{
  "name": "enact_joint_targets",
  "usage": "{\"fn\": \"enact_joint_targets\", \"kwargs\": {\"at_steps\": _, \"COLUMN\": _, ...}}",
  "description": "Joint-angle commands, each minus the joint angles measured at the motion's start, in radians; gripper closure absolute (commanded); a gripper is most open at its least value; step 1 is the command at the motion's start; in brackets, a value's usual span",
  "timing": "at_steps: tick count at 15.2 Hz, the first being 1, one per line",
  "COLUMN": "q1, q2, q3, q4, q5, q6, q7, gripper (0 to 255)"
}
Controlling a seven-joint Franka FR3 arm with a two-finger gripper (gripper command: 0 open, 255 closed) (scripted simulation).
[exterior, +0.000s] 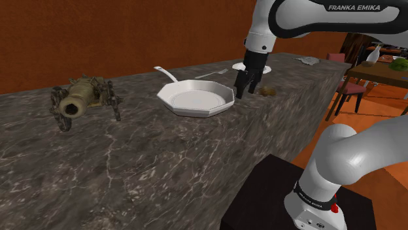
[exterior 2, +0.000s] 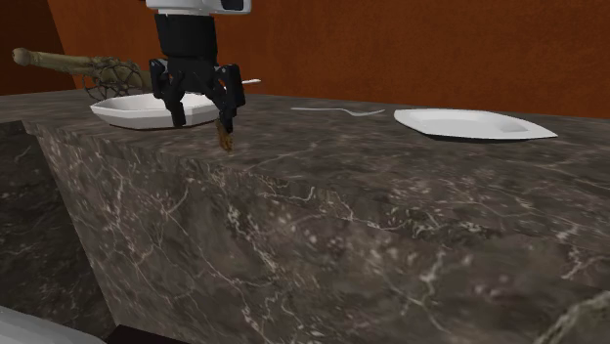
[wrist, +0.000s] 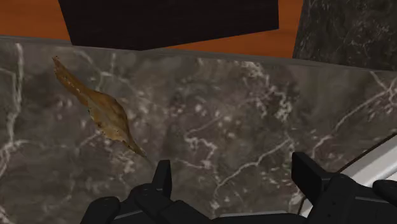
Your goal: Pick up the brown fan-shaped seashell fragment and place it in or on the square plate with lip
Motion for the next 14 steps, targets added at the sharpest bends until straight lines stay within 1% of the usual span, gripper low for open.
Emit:
{"fn": "enact_joint_targets", "kwargs": {"at_steps": 1, "q1": 0.000, "q2": 0.000, "q3": 0.000, "q4": 0.000, "q5": 0.000, "q6": 0.000, "q7": 0.000, "gripper": 0}}
{"fn": "enact_joint_targets", "kwargs": {"at_steps": 5, "q1": 0.061, "q2": 0.030, "q3": -0.036, "q4": 0.109, "q5": -0.163, "q6": -0.209, "q7": -0.287, "gripper": 0}}
{"fn": "enact_joint_targets", "kwargs": {"at_steps": 7, "q1": 0.094, "q2": 0.049, "q3": -0.048, "q4": 0.162, "q5": -0.252, "q6": -0.293, "q7": -0.441, "gripper": 0}}
{"fn": "enact_joint_targets", "kwargs": {"at_steps": 8, "q1": 0.105, "q2": 0.056, "q3": -0.051, "q4": 0.179, "q5": -0.282, "q6": -0.317, "q7": -0.492, "gripper": 0}}
{"fn": "enact_joint_targets", "kwargs": {"at_steps": 14, "q1": 0.103, "q2": 0.018, "q3": -0.065, "q4": 0.075, "q5": -0.291, "q6": -0.250, "q7": -0.490, "gripper": 0}}
